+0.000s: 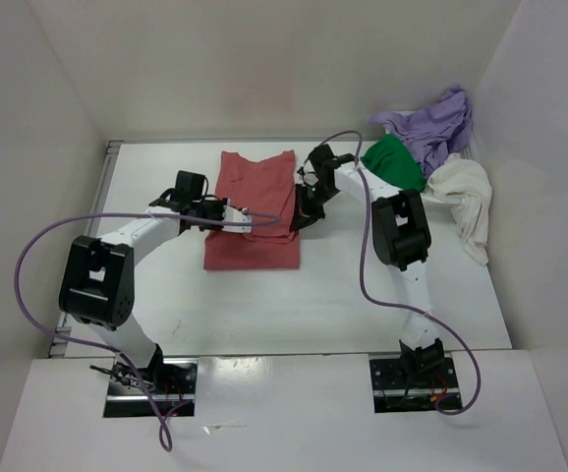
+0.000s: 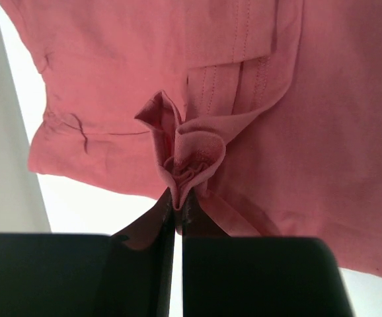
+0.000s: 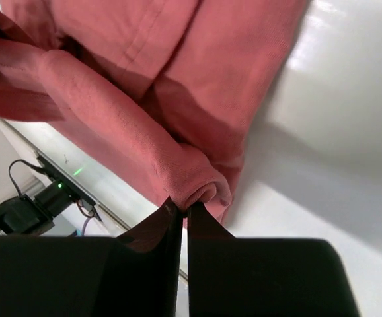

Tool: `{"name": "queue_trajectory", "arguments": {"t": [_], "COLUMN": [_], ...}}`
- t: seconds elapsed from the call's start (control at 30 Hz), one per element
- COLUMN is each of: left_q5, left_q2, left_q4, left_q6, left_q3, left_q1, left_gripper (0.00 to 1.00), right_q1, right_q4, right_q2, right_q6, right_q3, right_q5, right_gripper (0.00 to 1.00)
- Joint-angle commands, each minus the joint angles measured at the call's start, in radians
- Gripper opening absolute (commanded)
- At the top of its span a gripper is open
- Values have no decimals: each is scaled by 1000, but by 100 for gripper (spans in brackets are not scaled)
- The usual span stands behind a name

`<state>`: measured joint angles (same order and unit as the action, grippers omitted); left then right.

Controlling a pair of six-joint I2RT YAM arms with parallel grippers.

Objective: Fold and stack the t-shirts
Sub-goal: Fold the folded rectangular tshirt in 1/3 of the way

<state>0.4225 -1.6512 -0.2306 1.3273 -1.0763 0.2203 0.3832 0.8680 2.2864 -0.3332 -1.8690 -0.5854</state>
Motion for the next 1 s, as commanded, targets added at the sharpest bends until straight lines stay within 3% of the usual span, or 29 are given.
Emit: {"name": "queue_trajectory", "arguments": {"t": [0.0,0.13,0.17,0.3,0.4,0.5,0.67,0.8,0.97], "left_q5": [62,50,36,9,-18,-27,-186,-260,-278], "left_q2": [-36,-74,-75,-107,-107,-116,-128,-128,-58], "left_q4": [85,161,192,255,278,309,444,358,199], "left_q6": [-14,-14,-14,-37,-59,-97,-302,-468,-655], "left_q3": [-37,-8,5,29,47,58,82,35,-22], "left_q1": [-21,-32,-32,-41,-41,-50,-50,-50,-41], "left_gripper": [0,0,1,5,8,18,34,56,76], "right_q1": [-15,-33,-43,-53,-53,-15,138,259,312], "right_q4": [60,34,23,5,14,13,-73,-204,-253], "right_q2": [27,48,60,52,-17,-106,-243,-315,-265], "right_q6": [39,29,20,20,43,92,111,44,13], "right_q3": [-70,-139,-154,-249,-274,-209,28,197,188], "right_q5": [-53,-73,-73,-51,105,208,324,369,424], "right_gripper": [8,28,37,47,49,41,9,3,0]}}
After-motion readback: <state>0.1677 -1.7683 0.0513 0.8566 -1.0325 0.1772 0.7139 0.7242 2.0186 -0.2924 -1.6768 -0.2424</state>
